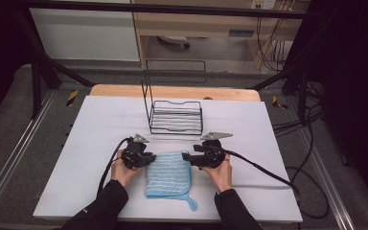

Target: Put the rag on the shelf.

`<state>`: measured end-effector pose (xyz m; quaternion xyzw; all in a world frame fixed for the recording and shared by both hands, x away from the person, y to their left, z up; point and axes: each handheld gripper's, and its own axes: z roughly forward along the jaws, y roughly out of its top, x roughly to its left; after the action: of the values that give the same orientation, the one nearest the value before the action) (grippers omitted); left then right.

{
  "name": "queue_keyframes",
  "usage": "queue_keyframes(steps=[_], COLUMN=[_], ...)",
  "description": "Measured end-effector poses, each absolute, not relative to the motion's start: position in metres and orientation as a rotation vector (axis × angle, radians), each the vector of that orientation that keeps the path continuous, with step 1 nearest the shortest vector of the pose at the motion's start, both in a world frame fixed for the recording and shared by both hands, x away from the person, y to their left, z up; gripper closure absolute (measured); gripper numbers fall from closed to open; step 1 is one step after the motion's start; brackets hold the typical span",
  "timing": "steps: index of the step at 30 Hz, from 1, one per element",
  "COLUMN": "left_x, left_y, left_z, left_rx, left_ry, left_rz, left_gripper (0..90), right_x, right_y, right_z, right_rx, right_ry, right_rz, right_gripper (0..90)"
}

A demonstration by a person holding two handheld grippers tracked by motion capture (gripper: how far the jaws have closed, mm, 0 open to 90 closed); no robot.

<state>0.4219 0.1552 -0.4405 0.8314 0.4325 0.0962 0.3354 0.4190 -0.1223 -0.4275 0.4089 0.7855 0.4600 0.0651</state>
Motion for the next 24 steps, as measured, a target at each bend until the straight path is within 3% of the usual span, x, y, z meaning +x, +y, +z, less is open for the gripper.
queue_keyframes(steps=[11,24], left_x=[0.422,0.423], left_y=[0.156,0.158], left_z=[-0.441,-0.442], left_rx=[2.171,2.162], left_ry=[1.115,1.117], left_rz=[0.246,0.237], left_gripper=[77.2,77.2], right_x=[0.429,0.429], right_y=[-0.112,-0.109], right_z=[-0.454,-0.456], right_rx=[1.212,1.326], right_ry=[2.456,2.513], right_rz=[1.276,1.323], right_gripper=[55.6,74.7])
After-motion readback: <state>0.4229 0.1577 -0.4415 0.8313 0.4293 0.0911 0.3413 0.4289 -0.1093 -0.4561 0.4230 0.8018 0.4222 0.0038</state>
